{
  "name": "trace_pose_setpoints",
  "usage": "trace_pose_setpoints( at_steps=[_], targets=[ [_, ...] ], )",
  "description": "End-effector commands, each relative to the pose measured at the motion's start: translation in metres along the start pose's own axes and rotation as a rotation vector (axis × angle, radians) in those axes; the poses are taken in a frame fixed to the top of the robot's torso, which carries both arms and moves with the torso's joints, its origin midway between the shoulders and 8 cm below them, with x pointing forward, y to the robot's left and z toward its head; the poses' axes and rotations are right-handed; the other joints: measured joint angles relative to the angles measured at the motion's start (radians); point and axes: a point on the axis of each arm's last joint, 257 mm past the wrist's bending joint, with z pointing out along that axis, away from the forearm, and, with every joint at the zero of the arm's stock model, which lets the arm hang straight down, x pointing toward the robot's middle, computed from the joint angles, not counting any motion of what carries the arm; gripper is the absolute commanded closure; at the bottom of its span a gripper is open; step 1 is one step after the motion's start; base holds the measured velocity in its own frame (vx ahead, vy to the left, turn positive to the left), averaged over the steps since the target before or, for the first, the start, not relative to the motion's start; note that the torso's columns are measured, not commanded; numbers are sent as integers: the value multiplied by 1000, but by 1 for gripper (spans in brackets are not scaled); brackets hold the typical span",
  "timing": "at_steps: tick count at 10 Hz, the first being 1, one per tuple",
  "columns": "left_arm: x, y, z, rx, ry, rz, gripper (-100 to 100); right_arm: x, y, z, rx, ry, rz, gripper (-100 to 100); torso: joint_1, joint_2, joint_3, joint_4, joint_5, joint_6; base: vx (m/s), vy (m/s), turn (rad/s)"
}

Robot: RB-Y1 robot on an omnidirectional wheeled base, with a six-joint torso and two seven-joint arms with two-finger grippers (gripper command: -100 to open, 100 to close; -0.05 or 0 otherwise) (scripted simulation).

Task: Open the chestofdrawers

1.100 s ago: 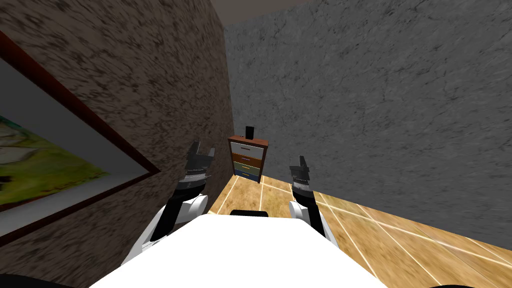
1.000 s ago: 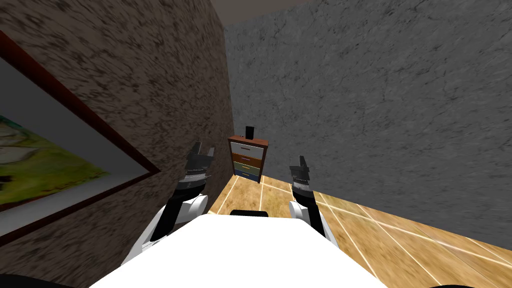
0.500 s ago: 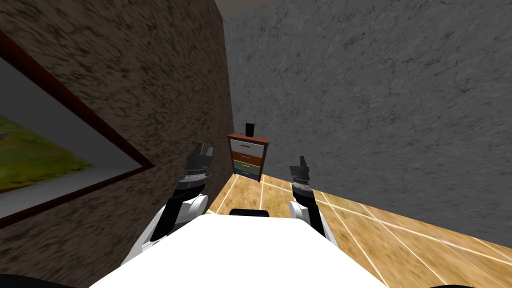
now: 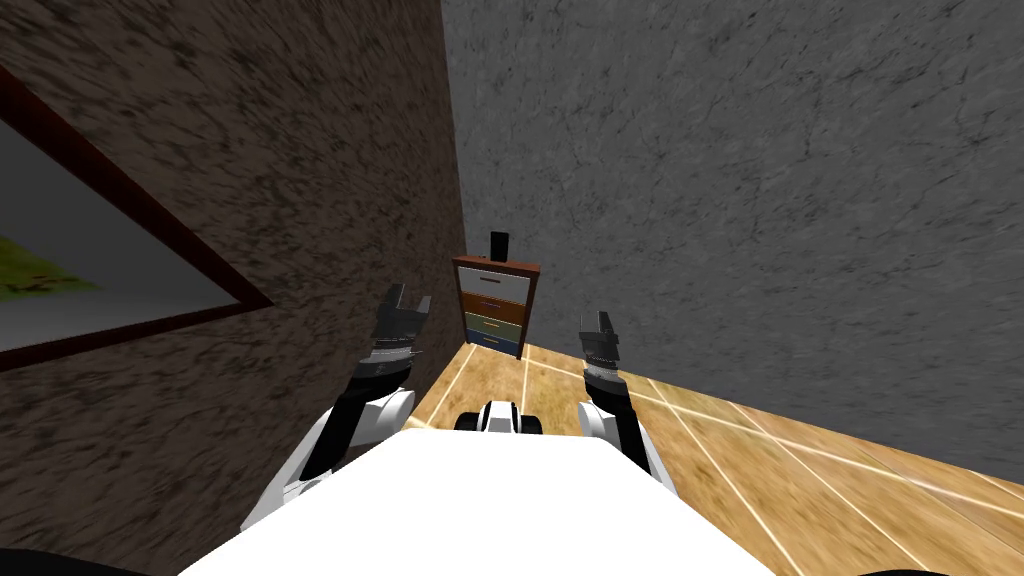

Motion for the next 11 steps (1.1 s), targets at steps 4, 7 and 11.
trace_pose_setpoints(
  at_steps=[4, 7, 11],
  targets=[
    [13, 32, 3, -101, 60, -3, -100, 0, 0, 0, 0, 0, 0, 0, -1, 15, -24, 14, 0, 0, 111, 8, -61],
    [15, 55, 3, -170, 58, -22, -100, 0, 0, 0, 0, 0, 0, 0, 0, 16, -23, 15, 0, 0, 99, 4, -76],
    [19, 81, 1, -250, 47, -48, -100, 0, 0, 0, 0, 0, 0, 0, 0, 15, -24, 14, 0, 0, 121, 6, -66]
  ],
)
